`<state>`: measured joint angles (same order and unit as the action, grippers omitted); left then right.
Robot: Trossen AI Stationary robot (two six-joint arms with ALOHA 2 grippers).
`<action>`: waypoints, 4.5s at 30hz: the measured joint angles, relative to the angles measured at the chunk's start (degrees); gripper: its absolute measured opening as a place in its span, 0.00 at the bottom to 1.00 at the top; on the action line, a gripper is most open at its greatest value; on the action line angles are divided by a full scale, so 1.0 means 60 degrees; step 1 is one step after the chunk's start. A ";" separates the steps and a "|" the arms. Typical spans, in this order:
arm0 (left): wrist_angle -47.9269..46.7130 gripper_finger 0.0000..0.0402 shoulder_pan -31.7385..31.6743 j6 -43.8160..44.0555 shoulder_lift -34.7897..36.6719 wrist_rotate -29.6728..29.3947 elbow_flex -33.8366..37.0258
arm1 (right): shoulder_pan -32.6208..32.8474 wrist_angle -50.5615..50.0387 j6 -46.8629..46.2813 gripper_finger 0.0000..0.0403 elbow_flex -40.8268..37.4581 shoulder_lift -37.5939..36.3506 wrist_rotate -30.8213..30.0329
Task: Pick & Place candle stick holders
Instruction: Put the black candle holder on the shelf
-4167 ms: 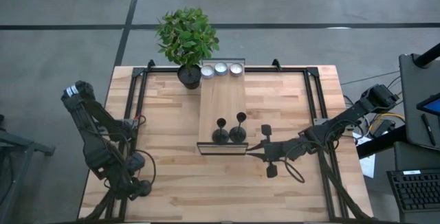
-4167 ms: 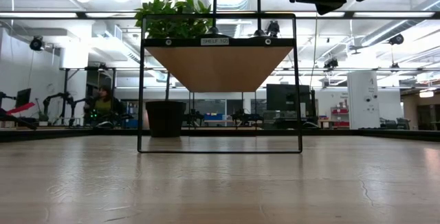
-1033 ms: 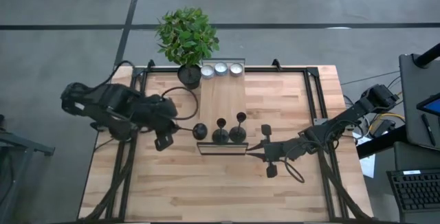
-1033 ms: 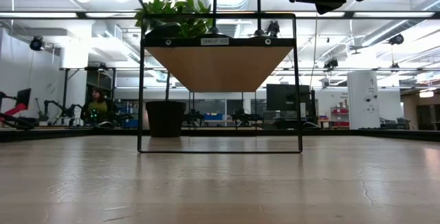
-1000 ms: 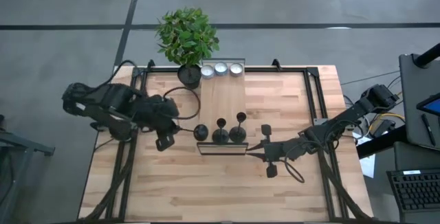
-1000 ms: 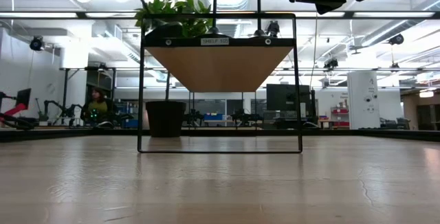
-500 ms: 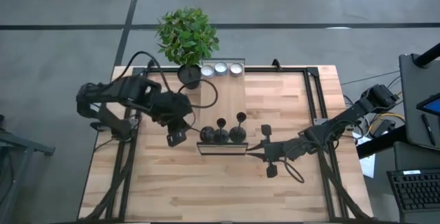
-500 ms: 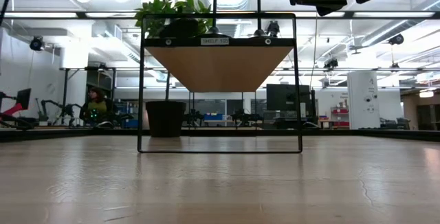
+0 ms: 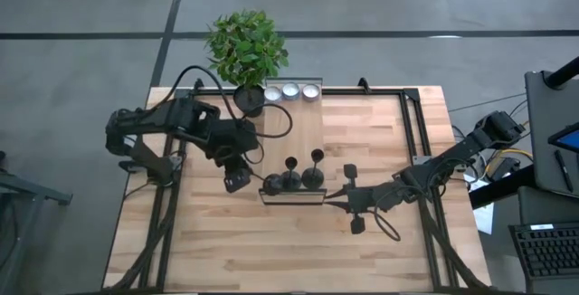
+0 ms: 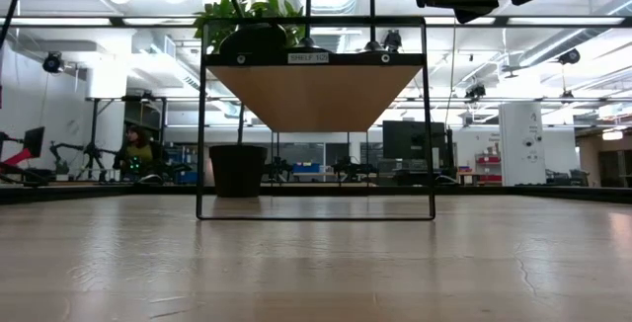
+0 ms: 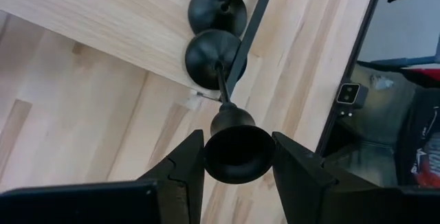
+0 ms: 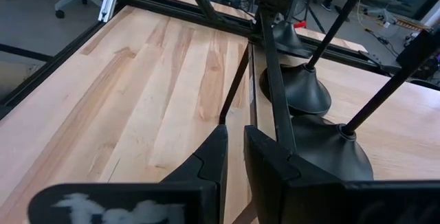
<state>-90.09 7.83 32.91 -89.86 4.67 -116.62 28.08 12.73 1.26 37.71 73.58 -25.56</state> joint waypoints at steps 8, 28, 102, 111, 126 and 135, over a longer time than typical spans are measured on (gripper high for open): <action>-0.0022 0.33 -0.0223 -0.0012 0.0202 0.0115 0.0011 | 0.0000 0.0000 -0.0004 0.11 0.0000 0.0002 0.0000; 0.0027 0.33 -0.0400 -0.0254 0.0342 0.0123 0.0008 | 0.0004 0.0011 0.0025 0.11 0.0000 0.0000 0.0000; 0.0005 0.33 -0.1401 -0.0630 0.0732 0.1319 0.0892 | 0.0004 0.0004 -0.0007 0.11 -0.0058 0.0000 0.0004; 0.0043 0.33 -0.1408 -0.0641 0.0729 0.1402 0.1227 | -0.0004 0.0007 -0.0029 0.11 -0.0058 0.0000 0.0004; 0.0505 0.33 -0.1416 -0.0671 0.0686 0.1254 0.1235 | -0.0004 0.0007 -0.0004 0.11 -0.0062 0.0000 0.0002; 0.1154 0.36 -0.1416 -0.0968 0.0663 0.1018 0.1249 | -0.0004 0.0004 -0.0018 0.11 -0.0076 0.0000 0.0000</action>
<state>-83.17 -0.67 27.10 -85.89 10.78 -109.12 28.05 12.75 1.15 37.26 73.58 -25.56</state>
